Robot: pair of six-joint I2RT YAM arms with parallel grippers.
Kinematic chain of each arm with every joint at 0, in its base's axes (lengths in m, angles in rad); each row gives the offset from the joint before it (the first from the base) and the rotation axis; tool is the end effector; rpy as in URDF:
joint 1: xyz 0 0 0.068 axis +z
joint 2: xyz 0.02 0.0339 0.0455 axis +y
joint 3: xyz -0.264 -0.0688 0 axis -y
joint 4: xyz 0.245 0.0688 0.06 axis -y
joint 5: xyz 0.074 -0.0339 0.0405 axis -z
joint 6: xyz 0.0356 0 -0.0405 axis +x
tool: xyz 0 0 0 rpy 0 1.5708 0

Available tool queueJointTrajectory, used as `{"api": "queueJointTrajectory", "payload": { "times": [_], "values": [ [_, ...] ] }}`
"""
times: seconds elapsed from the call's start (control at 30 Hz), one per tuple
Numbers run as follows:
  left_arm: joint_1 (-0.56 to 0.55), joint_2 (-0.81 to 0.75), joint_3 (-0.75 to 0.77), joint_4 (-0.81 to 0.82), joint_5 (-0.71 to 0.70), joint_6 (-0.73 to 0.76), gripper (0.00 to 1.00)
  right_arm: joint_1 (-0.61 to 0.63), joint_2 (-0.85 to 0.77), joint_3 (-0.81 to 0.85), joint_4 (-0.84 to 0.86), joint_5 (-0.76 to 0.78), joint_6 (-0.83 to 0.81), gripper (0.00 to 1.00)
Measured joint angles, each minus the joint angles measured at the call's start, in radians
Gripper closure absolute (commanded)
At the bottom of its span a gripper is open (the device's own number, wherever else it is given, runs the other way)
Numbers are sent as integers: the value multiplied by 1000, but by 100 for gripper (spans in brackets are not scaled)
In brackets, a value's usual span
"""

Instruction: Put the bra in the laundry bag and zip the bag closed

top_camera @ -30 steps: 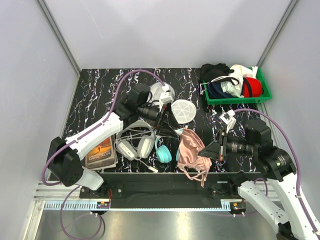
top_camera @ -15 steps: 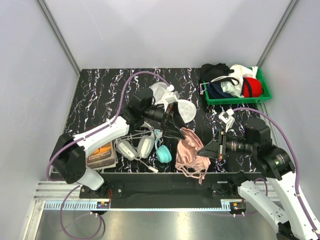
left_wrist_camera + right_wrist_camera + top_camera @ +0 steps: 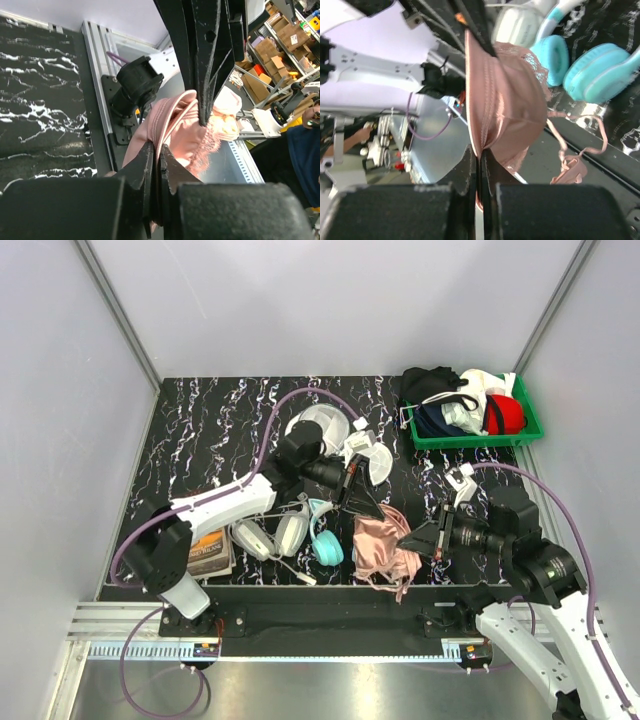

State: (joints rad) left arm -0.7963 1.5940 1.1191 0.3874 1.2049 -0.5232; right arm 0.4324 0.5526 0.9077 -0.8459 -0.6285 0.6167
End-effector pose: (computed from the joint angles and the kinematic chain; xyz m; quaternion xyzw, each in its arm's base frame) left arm 0.2265 -0.2790 0.3112 0.4619 0.5498 -0.6713 0.1837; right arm 0.0773 0.0587 0.3451 -0.0832 0.8269 0.4744 0.2904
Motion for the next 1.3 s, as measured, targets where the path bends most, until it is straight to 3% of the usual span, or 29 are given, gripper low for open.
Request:
{"api": "queueJointTrajectory", "payload": {
  "times": [0.17, 0.23, 0.37, 0.4, 0.5, 0.53, 0.6, 0.77, 0.93, 1.3],
  "values": [
    [0, 26, 70, -140, -1, 74, 100, -1, -21, -5, -65, 114, 11, 100],
    [-4, 46, 116, -203, -18, 101, 100, -1, -17, 2, -124, 209, 20, 83],
    [-32, 129, 220, -307, -107, 109, 100, 0, 16, 16, -217, 390, 72, 76],
    [-40, 156, 247, -330, -131, 109, 100, -1, 33, 15, -242, 431, 87, 50],
    [-66, 283, 380, -433, -245, 105, 100, -1, 110, 12, -318, 549, 137, 25],
    [-71, 316, 412, -449, -273, 100, 100, -1, 129, 11, -334, 576, 149, 11],
    [-78, 399, 492, -491, -328, 82, 100, -1, 165, 11, -362, 628, 155, 0],
    [-80, 589, 683, -575, -409, 55, 100, -10, 230, 11, -394, 728, 140, 0],
    [-68, 731, 871, -684, -466, 54, 100, -95, 322, 8, -395, 743, 134, 0],
    [52, 844, 956, -745, -503, 42, 100, -415, 645, 0, -219, 645, 39, 0]
  ]
}}
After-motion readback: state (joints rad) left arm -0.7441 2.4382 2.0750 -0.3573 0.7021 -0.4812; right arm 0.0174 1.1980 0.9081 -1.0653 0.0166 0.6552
